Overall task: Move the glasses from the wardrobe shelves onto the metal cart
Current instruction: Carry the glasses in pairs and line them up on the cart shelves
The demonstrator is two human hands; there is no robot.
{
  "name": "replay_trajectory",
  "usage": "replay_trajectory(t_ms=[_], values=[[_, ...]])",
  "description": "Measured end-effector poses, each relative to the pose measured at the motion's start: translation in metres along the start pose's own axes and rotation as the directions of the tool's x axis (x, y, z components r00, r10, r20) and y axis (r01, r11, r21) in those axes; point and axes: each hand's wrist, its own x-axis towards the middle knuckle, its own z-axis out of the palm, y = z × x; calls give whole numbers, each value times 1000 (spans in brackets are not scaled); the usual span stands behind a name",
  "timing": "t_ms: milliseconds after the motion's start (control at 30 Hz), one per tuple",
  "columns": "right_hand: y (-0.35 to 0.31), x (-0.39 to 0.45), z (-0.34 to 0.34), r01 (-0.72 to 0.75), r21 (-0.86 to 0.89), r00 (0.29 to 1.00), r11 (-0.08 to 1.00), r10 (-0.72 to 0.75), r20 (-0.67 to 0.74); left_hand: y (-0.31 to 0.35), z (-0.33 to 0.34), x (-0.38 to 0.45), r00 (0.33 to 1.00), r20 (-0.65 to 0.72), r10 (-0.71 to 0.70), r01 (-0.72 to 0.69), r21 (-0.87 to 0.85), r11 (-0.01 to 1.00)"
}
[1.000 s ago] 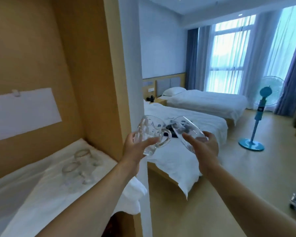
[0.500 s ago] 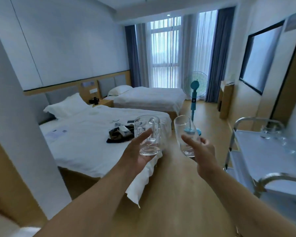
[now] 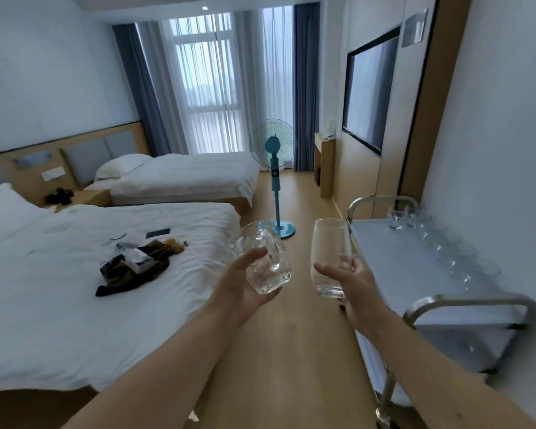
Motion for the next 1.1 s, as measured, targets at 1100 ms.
replay_trajectory(t_ms=[1100], values=[[18,239,-23,81,57,881,995,-45,-471,28,15,360,905,291,-309,152,456,877]])
